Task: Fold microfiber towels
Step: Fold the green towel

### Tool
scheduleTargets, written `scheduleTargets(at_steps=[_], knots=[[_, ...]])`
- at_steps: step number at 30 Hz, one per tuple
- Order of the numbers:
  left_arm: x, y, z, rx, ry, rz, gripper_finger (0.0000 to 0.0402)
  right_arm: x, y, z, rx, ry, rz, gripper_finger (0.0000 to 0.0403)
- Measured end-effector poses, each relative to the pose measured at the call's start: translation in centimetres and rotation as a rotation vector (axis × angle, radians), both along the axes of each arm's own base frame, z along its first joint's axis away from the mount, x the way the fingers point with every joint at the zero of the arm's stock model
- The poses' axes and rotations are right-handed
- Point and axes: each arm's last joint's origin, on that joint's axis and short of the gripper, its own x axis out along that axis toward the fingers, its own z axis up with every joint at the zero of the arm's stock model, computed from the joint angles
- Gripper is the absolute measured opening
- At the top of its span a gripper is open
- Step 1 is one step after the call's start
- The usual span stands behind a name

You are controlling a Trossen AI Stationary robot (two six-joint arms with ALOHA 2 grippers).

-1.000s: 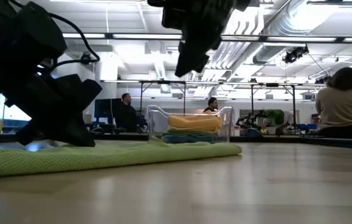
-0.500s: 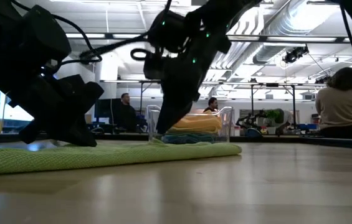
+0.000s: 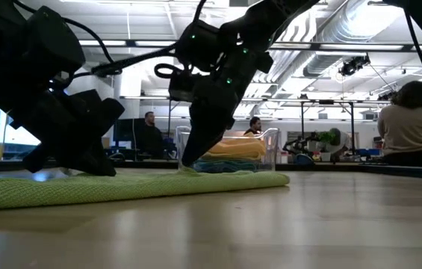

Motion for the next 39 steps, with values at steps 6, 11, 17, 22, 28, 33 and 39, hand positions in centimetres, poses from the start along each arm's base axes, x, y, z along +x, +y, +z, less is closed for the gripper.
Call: scheduleTargets(at_steps=[6,11,17,22,28,33,39], knots=[[0.0,0.0,0.0,-0.001,-0.003,0.0,0.0,0.0,-0.1,0.0,-0.018,-0.001,-0.001,0.0091],[0.0,0.0,0.0,-0.001,-0.005,0.0,0.0,0.0,-0.1,-0.1,-0.017,0.002,0.001,0.0135],[0.0,0.0,0.0,0.0,-0.007,0.0,0.0,0.0,-0.1,-0.1,-0.014,0.002,-0.004,0.0161],[0.0,0.0,0.0,0.002,-0.007,0.002,0.0,0.2,-0.1,-0.7,0.012,-0.003,0.009,0.0153],[0.0,0.0,0.0,0.004,-0.01,0.002,0.0,0.1,0.1,-1.7,0.012,0.038,0.011,0.0128],[0.0,0.0,0.0,0.004,-0.011,0.003,0.0,0.1,0.2,-1.5,0.013,0.033,0.014,0.0089],[0.0,0.0,0.0,0.004,-0.01,0.003,0.0,-0.1,0.4,-1.3,0.02,0.046,0.002,0.0051]])
